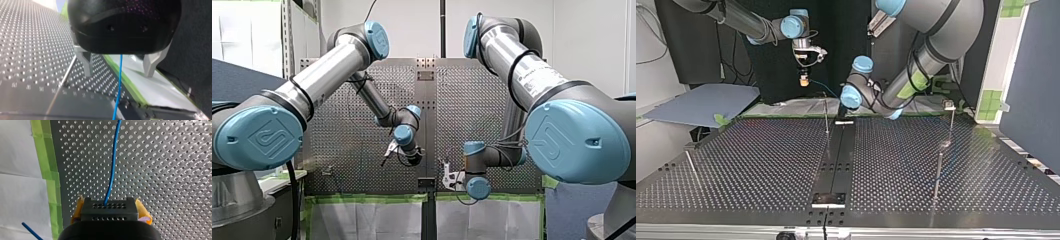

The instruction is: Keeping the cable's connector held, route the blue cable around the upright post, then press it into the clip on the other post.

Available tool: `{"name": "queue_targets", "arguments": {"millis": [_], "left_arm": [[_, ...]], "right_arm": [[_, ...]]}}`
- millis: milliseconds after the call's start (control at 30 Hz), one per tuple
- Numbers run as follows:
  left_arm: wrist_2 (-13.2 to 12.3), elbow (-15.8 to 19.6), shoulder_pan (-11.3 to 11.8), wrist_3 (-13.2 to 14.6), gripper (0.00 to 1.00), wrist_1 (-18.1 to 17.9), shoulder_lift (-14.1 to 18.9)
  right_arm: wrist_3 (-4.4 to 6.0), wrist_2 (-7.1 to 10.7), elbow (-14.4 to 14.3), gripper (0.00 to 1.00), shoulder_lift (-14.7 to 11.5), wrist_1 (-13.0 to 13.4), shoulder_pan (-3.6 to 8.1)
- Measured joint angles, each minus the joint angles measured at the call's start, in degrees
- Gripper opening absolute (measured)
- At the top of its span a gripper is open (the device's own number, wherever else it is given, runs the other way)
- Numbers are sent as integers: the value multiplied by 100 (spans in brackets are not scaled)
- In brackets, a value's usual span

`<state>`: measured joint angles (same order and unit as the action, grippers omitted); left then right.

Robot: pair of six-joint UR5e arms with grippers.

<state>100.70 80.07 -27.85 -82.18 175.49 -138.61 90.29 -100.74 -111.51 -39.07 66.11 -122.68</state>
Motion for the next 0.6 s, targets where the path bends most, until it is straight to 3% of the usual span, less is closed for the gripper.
{"name": "queue_targets", "arguments": {"millis": [267, 600], "left_arm": [[-75, 2, -165, -80, 100, 156, 1], [-462, 0, -366, -157, 100, 165, -1]], "right_arm": [[3, 0, 0, 0, 0, 39, 8], [21, 24, 1, 0, -1, 89, 23]]}}
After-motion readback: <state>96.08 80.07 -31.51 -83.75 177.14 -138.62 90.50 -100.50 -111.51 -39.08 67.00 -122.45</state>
